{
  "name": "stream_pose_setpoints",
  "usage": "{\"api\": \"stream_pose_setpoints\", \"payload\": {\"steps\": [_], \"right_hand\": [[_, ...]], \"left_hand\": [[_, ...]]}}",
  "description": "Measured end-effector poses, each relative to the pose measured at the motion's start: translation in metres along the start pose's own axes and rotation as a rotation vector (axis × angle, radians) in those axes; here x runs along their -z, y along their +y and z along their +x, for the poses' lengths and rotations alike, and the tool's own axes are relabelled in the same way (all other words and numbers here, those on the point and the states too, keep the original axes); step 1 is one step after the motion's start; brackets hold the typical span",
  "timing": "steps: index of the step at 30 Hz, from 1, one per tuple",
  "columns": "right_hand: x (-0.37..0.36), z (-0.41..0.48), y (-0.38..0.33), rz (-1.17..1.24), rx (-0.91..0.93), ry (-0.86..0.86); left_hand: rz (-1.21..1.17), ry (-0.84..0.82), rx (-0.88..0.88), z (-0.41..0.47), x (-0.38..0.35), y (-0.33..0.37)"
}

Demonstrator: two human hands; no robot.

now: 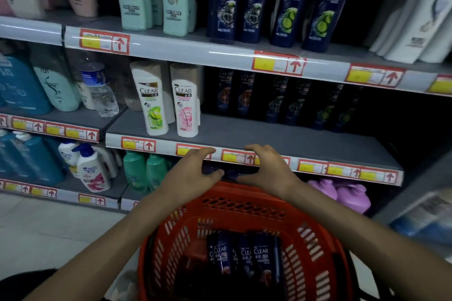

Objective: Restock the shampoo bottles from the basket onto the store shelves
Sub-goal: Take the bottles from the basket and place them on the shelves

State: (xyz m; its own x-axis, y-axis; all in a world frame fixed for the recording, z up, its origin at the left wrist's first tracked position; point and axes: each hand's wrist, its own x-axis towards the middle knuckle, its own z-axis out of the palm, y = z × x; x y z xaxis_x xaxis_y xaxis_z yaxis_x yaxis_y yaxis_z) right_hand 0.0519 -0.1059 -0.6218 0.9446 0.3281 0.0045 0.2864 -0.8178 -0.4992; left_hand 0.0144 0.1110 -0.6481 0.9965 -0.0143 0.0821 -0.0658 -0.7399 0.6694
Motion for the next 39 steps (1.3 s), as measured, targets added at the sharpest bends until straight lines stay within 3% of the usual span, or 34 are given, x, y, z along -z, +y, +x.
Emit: {"api": "stream_pose_setpoints", "payload": {"steps": [9,19,29,34,39], "right_hand": [[-0.038,-0.082,0.099,-0.054,-0.150,-0.214],[-0.138,-0.109,0.162,-0.111,-0.439,-0.538],[-0.202,-0.093,0.172,-0.223,-0.649,-0.393],[-0.213,-0.081,0.166,-0.206,-0.720,-0.366],[-0.233,-0.079,0.157,-0.244,-0.779,-0.311]], "left_hand": [[0.214,-0.326,-0.042,-0.044,-0.059,0.006],[0.395,-0.521,-0.048,-0.056,-0.127,-0.011],[0.402,-0.578,-0.070,-0.050,-0.143,-0.011],[0.147,-0.661,0.148,-0.035,-0.136,-0.024],[0.104,-0.629,0.193,-0.031,-0.132,-0.033]]}}
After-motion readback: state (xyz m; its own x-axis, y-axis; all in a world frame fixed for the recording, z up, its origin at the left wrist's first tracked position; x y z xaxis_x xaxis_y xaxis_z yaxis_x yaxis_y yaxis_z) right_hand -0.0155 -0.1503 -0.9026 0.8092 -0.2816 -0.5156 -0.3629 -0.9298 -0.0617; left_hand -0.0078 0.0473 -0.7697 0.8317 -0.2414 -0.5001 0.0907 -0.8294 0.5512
